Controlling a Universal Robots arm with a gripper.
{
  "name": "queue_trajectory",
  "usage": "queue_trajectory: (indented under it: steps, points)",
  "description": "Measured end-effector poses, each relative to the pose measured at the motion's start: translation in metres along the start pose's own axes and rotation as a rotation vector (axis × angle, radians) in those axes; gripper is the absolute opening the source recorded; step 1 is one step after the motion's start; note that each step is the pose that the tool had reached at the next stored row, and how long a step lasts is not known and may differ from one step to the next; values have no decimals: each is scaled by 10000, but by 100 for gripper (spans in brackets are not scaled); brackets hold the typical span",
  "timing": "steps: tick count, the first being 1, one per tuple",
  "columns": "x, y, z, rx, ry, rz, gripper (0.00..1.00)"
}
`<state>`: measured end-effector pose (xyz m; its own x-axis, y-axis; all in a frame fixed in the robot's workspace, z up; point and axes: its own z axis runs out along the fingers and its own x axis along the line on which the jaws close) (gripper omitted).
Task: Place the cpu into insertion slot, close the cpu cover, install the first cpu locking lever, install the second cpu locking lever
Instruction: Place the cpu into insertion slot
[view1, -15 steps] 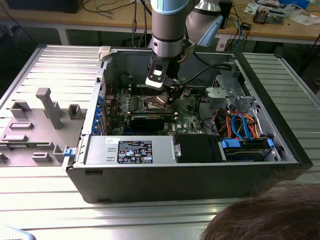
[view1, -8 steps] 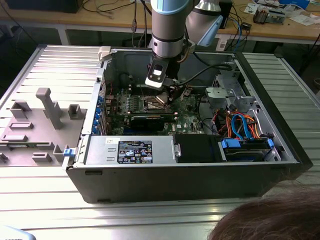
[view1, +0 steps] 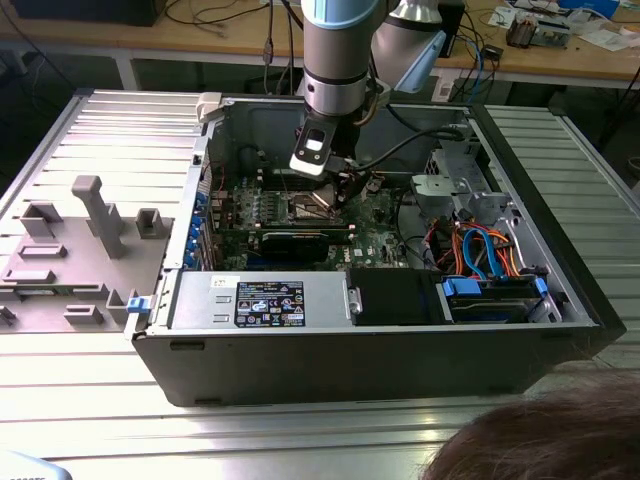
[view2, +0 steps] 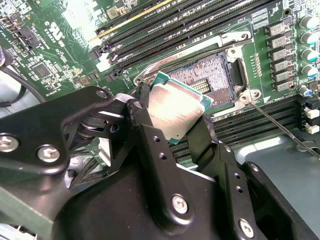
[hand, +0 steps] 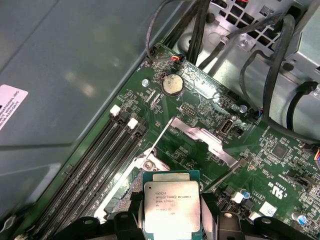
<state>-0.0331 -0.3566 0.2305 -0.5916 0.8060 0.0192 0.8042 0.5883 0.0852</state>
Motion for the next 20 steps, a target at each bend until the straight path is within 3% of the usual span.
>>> queue_trajectory:
  steps: [20]
  points:
    - [0, 0, 1, -10, -41, 480, 55]
